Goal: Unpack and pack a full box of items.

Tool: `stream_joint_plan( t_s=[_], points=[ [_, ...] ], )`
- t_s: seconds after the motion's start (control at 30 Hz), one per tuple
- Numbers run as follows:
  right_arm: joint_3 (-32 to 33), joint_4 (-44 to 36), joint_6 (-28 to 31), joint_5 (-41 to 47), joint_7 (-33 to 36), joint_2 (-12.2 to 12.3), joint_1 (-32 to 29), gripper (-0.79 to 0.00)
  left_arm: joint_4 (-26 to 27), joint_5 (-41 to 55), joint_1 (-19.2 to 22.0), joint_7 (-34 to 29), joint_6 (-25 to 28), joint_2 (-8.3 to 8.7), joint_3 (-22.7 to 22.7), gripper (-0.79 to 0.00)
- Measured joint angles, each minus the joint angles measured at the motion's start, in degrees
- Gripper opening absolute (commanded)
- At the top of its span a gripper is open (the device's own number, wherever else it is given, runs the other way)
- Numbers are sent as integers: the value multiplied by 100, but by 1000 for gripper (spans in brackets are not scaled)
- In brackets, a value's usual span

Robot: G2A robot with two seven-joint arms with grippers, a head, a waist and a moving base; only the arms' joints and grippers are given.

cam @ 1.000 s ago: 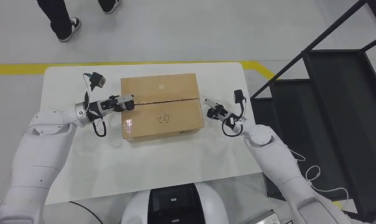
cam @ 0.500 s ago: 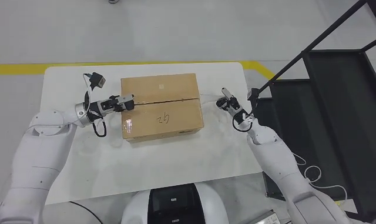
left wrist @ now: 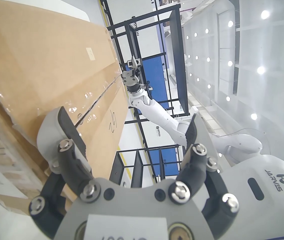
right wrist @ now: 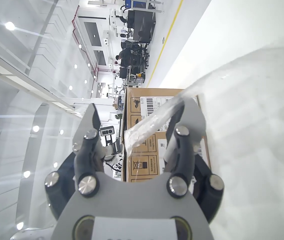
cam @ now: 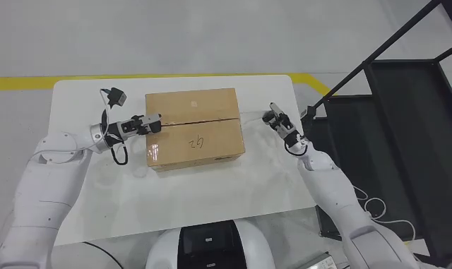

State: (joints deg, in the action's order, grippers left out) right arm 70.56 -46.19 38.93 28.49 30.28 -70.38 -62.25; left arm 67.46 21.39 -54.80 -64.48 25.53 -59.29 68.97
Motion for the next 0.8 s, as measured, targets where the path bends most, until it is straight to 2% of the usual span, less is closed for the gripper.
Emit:
stream_joint_plan(
  t_s=[0.23, 0.43, 0.67, 0.8],
  points=[
    [99, 75, 265, 116, 98, -14, 15, -785, 16, -24, -11, 13, 10, 7, 9, 0],
    [369, -722, 671, -121, 235, 80, -201, -785, 10, -45, -15, 38, 5, 4, -20, 0],
    [381, -2146, 216, -682, 242, 130, -533, -785, -24, -49, 3, 57, 19, -1, -44, 0],
    [263, -2611, -7, -929, 172, 112, -581, -785, -12, -37, 6, 53, 24, -2, -52, 0]
  ],
)
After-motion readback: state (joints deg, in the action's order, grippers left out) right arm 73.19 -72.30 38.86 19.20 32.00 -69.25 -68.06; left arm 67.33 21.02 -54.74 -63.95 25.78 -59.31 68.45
